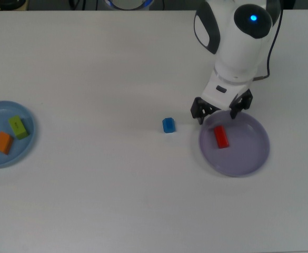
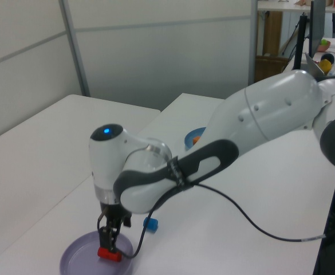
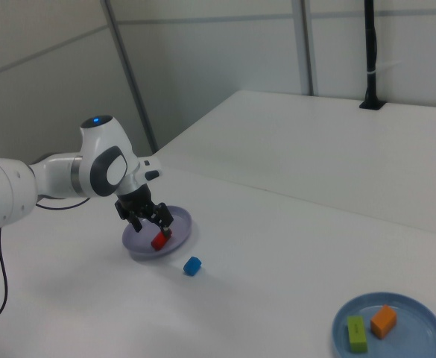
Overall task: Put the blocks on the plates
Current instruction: 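Carry the red block onto the lavender plate and release it, then move the gripper to the blue block and grasp it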
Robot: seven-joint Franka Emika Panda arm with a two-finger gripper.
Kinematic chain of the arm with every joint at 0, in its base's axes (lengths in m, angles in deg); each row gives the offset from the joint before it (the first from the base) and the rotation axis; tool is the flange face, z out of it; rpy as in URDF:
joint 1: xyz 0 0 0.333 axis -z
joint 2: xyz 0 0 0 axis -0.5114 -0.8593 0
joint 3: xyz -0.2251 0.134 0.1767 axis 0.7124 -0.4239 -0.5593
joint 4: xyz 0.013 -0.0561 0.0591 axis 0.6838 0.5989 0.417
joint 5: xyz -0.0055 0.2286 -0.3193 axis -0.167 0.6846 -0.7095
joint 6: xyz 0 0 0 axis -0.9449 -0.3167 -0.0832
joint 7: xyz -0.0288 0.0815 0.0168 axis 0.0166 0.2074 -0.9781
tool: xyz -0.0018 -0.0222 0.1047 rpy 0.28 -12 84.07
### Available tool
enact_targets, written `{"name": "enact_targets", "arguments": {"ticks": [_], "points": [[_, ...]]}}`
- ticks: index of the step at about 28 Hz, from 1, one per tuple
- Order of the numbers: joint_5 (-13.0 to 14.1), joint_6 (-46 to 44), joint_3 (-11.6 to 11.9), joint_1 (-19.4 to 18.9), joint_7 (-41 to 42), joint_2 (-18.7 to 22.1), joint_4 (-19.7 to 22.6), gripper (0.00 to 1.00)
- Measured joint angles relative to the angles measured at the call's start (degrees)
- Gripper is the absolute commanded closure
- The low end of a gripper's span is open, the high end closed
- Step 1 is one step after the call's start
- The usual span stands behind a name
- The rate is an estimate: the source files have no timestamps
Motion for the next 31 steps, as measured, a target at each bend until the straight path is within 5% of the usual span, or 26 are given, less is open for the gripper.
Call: {"name": "enact_targets", "arguments": {"ticks": [10,20,26,31], "points": [[0.0,-8.1,1.7,2.3,-0.2,2.3,2.0,0.00],[0.0,1.8,2.1,8.8,0.3,1.7,8.5,0.00],[0.0,2.1,2.0,9.1,0.5,1.3,8.7,0.01],[0.0,2.1,1.6,8.8,0.5,1.1,8.7,0.42]]}}
